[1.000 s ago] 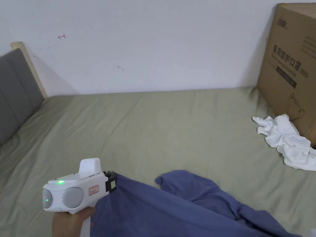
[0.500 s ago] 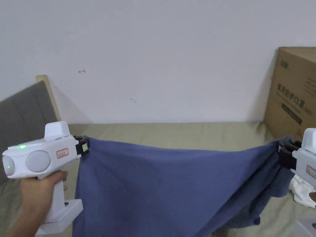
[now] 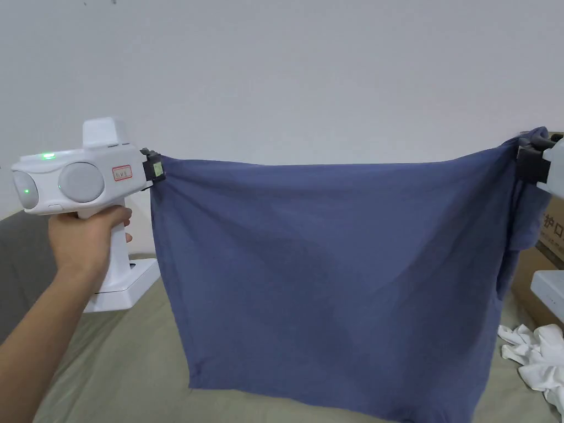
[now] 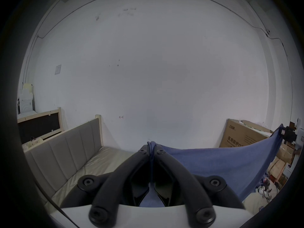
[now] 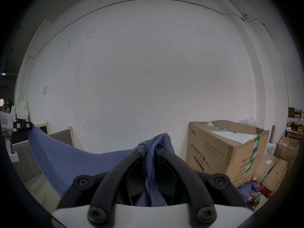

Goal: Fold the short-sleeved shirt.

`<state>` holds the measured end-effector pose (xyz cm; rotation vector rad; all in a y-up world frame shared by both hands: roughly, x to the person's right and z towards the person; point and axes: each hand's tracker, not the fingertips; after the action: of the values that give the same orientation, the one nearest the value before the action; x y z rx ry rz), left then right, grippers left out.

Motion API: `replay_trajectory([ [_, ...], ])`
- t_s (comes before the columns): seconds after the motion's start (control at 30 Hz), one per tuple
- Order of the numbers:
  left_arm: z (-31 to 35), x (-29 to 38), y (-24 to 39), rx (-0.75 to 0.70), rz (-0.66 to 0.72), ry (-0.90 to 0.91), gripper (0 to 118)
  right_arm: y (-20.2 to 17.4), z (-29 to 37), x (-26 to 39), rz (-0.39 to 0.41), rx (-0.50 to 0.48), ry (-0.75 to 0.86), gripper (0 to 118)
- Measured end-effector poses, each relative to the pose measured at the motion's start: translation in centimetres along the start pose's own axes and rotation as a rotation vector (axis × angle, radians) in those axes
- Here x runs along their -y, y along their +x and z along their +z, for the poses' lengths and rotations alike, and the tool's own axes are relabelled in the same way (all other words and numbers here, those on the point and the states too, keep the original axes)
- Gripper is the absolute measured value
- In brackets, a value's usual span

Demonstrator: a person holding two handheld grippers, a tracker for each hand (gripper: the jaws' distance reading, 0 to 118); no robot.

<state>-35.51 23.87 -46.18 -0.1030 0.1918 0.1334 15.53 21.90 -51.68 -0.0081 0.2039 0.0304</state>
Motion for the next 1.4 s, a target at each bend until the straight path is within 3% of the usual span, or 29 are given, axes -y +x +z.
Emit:
replay_trajectory([
  [0.2,-3.3,1.4,-0.4,0.015,0.047,-0.010,1,0.8,-2.0,1.7,0.057,-0.002,-0.021,9],
  [0.4,-6.7,9.1,-0.7,0.008,0.070,-0.129,1,1.1,-4.4,9.5,0.040,-0.023,-0.148,9],
  [0.6,-7.4,19.6,-2.3,0.005,0.126,-0.279,1,2.0,-3.6,20.3,-0.060,-0.081,-0.299,9],
  [1.0,2.2,38.9,-6.8,-0.065,0.175,-0.615,1,1.1,9.6,36.6,-0.220,-0.139,-0.594,9],
  [1.17,8.2,43.5,-8.1,-0.103,0.195,-0.702,1,-1.1,17.4,39.4,-0.315,-0.141,-0.726,9],
  [1.4,16.0,45.2,-8.9,-0.125,0.193,-0.726,1,-1.3,25.2,39.9,-0.334,-0.134,-0.739,9],
])
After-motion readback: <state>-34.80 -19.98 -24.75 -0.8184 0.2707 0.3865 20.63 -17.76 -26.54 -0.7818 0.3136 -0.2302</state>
